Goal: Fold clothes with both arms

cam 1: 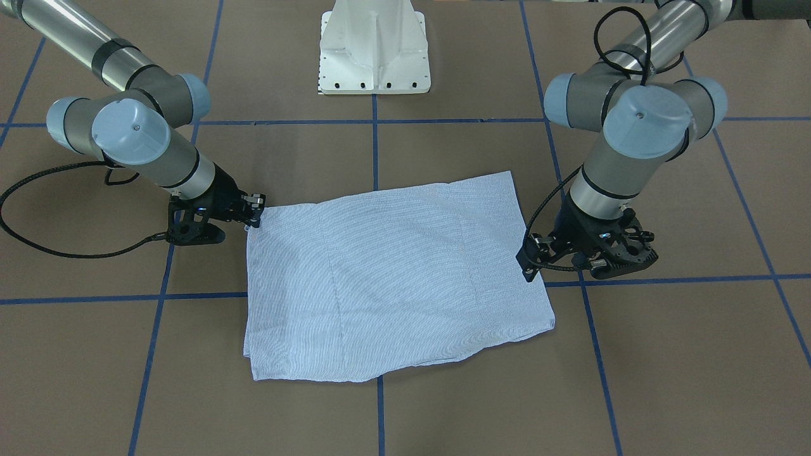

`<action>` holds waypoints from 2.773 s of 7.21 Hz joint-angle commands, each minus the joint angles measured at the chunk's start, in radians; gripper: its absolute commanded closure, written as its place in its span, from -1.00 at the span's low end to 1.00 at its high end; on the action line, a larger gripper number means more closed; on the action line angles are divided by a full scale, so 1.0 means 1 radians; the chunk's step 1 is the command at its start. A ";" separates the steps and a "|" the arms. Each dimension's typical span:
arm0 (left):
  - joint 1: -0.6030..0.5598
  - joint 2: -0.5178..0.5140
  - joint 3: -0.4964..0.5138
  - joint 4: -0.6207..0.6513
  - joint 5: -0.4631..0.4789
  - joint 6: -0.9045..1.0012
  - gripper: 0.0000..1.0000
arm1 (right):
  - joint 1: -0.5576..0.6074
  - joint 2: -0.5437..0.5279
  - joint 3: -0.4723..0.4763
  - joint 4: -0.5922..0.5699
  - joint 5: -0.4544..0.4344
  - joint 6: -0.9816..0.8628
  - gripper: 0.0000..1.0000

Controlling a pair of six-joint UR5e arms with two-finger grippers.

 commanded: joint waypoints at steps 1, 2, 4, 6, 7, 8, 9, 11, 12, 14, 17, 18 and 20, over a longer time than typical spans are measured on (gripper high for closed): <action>0.000 -0.002 -0.009 0.006 0.002 0.000 -0.99 | -0.016 -0.068 0.053 0.007 0.009 -0.001 1.00; 0.000 -0.003 -0.012 0.006 0.002 -0.002 -0.99 | -0.024 -0.104 0.083 0.012 0.023 -0.001 1.00; 0.000 -0.003 -0.016 0.006 0.002 -0.002 -0.99 | -0.024 -0.230 0.212 0.010 0.092 0.002 1.00; 0.000 -0.005 -0.025 0.019 0.003 -0.002 -0.99 | -0.041 -0.410 0.368 0.009 0.120 0.002 1.00; 0.000 -0.005 -0.031 0.020 0.003 -0.006 -0.99 | -0.076 -0.478 0.434 0.009 0.153 0.002 1.00; 0.002 -0.006 -0.036 0.020 0.005 -0.034 -0.99 | -0.108 -0.521 0.464 0.009 0.222 0.002 1.00; 0.002 -0.002 -0.050 0.023 0.005 -0.035 -0.99 | -0.149 -0.564 0.487 0.009 0.289 0.012 1.00; 0.006 0.004 -0.071 0.027 0.008 -0.051 -0.99 | -0.330 -0.584 0.516 0.009 0.295 0.205 1.00; 0.008 0.006 -0.091 0.029 0.008 -0.054 -0.99 | -0.401 -0.584 0.522 0.009 0.292 0.270 1.00; 0.009 0.007 -0.126 0.070 0.012 -0.055 -0.99 | -0.449 -0.615 0.531 0.010 0.286 0.270 1.00; 0.035 0.007 -0.136 0.070 0.018 -0.054 -0.99 | -0.386 -0.653 0.527 0.018 0.275 0.272 -1.00; 0.058 0.007 -0.150 0.070 0.018 -0.054 -1.00 | -0.307 -0.650 0.521 0.017 0.275 0.272 -1.00; 0.160 0.048 -0.258 0.070 0.011 -0.063 -1.00 | -0.146 -0.632 0.508 0.018 0.272 0.257 -1.00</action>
